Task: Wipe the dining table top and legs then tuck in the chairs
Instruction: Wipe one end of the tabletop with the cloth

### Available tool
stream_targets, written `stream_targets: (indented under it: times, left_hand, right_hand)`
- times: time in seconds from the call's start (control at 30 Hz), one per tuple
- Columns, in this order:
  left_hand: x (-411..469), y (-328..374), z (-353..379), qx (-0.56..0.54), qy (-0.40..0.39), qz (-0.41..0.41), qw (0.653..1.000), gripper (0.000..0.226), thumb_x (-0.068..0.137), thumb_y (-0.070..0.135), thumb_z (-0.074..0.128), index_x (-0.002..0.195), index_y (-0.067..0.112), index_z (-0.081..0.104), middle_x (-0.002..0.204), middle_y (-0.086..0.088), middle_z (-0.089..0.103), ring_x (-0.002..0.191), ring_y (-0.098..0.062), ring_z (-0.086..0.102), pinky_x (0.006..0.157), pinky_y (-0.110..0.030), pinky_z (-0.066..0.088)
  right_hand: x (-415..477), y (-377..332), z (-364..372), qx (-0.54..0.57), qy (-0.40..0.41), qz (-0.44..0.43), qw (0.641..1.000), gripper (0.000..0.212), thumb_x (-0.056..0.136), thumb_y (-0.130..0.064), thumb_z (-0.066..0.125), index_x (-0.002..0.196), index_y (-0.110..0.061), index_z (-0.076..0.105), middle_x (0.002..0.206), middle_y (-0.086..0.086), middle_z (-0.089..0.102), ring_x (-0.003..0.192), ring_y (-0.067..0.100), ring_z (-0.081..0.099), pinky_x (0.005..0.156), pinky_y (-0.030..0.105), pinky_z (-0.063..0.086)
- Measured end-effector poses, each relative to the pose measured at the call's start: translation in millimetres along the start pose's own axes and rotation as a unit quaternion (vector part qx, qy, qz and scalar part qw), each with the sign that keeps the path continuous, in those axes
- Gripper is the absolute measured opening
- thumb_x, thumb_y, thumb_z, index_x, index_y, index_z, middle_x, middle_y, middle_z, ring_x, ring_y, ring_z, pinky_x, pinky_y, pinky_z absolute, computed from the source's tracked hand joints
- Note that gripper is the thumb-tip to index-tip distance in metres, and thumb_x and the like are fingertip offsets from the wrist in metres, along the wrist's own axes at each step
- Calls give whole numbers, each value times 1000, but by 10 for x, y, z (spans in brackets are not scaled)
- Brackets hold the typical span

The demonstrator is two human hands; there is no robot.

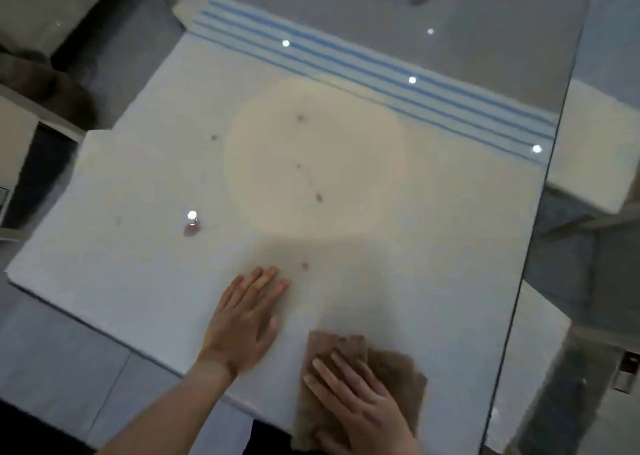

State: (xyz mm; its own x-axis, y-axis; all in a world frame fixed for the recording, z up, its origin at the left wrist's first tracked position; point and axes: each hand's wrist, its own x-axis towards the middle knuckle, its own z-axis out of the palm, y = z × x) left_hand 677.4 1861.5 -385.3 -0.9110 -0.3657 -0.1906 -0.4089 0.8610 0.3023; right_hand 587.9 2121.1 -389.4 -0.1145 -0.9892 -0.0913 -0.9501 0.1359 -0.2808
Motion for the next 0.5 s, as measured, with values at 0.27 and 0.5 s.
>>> stream_targets:
  times: [0.27,0.5]
  left_hand:
    - [1,2,24,-24,16,3,1000,61,83,31,48,143,27,39,150,1,39,141,-18,30,116,-39,22]
    - [-15,-41,66,-32,27,8,999,62,84,30,50,145,28,37,153,6,32,144,-15,26,118,-38,21]
  right_hand:
    - [1227,2417,-795,20,138,270,953,69,87,-57,34,147,-24,36,153,3,37,143,26,29,117,44,21]
    - [2786,2497,-956,31,170,444,879,66,92,-48,29,149,-15,32,157,7,30,146,32,18,120,48,8]
